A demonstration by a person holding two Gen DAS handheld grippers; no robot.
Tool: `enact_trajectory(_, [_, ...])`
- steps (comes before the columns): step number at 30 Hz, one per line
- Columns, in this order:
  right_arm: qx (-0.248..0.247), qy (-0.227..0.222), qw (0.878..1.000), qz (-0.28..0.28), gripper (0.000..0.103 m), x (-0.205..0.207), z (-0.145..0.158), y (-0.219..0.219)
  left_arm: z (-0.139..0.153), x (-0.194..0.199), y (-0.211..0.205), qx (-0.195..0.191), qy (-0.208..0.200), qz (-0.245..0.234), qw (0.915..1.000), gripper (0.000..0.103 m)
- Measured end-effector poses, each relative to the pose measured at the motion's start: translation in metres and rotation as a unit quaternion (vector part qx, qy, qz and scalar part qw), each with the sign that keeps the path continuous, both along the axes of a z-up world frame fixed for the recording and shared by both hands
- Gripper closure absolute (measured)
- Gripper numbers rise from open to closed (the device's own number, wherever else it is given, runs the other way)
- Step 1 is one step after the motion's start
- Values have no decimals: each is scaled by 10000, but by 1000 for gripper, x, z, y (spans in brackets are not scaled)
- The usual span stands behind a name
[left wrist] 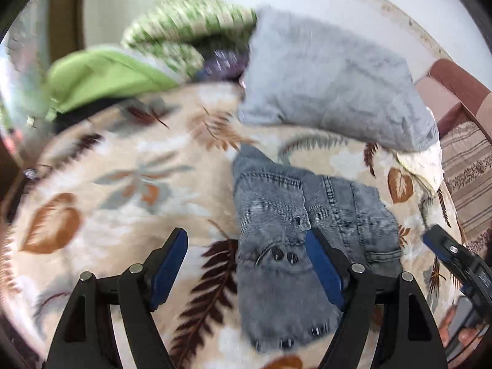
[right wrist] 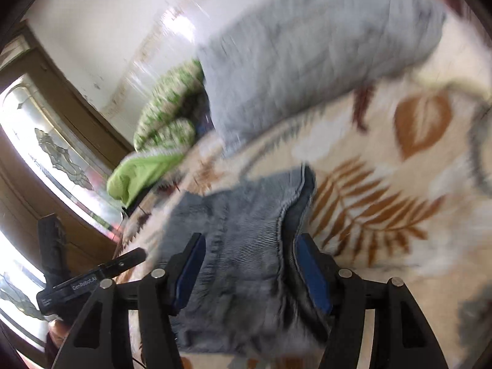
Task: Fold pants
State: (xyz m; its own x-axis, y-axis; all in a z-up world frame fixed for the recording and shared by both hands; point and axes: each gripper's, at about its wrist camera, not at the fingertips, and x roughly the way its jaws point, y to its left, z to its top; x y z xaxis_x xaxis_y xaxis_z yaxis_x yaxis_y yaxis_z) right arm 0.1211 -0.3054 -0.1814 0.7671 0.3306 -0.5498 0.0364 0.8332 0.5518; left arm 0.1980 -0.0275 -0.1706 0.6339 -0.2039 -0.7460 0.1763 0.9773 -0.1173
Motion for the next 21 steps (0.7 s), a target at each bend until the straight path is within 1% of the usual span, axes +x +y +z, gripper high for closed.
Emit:
enact_trajectory(2, [-180,-228,9996,-56,33,-24,23,8,22,-26,3,171,-244,155,9994,23])
enact_trajectory(4, [-445,-400,9982,-84,33,-46,45,18,44,-50,5,264,-490,233,9982,22])
enact_trajectory(6, [-671,-528,9963,-99,33,-60,65,26,65,-74,8,374,-785,302,9958,19])
enact_trajectory(7, [-756,-616,9952,-103,33,-70,76,30,76,-85,10,451,-946,331,9939,18])
enact_trajectory(8, [-785,-713,9943,-97,30,-80,86,32,86,-97,10,530,-1095,350,9920,17])
enact_trajectory(11, [-840,-951,9918,-125,26,-107,114,41,115,-131,12,764,-1572,401,9838,8])
enact_trajectory(13, [-939,-1031,9902,-124,24,-122,128,50,133,-152,14,805,-1883,414,9779,4])
enact_trajectory(14, [-996,-1071,9892,-124,24,-128,135,56,141,-161,15,803,-1983,412,9760,1])
enact_trajectory(16, [-1098,-1182,9868,-135,24,-141,145,66,156,-178,17,802,-2171,430,9719,1])
enact_trajectory(21, [-1234,-1451,9817,-71,22,-170,163,82,175,-205,22,845,-2410,561,9652,0])
